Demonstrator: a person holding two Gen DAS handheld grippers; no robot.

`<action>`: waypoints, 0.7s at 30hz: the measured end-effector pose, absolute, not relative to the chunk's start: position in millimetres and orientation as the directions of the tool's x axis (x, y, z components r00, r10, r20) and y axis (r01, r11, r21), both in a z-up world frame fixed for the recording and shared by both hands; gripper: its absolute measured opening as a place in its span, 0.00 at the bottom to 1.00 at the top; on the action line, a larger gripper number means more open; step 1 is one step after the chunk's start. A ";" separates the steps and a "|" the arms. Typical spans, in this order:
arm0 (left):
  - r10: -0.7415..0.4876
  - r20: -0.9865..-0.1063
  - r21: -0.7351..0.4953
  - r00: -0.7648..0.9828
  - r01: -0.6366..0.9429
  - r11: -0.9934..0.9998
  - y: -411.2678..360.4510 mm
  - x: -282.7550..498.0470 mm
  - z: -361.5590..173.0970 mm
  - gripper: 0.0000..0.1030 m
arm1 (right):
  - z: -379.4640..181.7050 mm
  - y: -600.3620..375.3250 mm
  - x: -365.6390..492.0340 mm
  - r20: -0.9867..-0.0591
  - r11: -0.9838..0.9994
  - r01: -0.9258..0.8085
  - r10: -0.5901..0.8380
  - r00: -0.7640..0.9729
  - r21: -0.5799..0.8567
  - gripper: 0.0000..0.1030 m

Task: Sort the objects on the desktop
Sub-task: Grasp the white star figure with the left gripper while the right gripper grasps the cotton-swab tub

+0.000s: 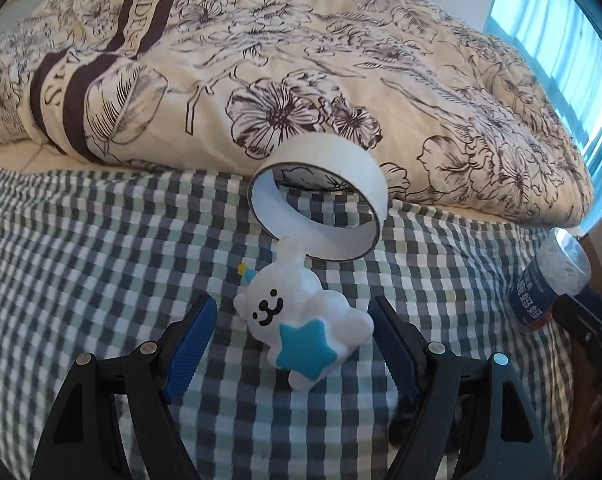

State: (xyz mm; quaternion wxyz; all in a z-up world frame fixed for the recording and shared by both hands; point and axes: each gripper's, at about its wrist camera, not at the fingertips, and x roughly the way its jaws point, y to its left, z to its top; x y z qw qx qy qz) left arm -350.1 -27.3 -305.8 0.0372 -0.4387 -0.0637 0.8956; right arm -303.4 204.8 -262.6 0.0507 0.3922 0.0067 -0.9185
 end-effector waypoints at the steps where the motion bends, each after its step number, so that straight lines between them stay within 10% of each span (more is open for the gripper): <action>1: 0.119 -0.782 -0.142 -0.611 -0.011 -0.990 -26.8 -351.2 -308.2 0.78 | -264.5 203.9 -304.4 -0.718 -0.995 0.100 -0.076 -0.692 0.009 0.88; 21: 0.143 -0.744 -0.185 -0.653 -0.005 -0.983 -35.9 -345.2 -329.6 0.66 | -288.5 223.5 -333.0 -0.706 -1.000 0.023 -0.004 -0.708 -0.017 0.88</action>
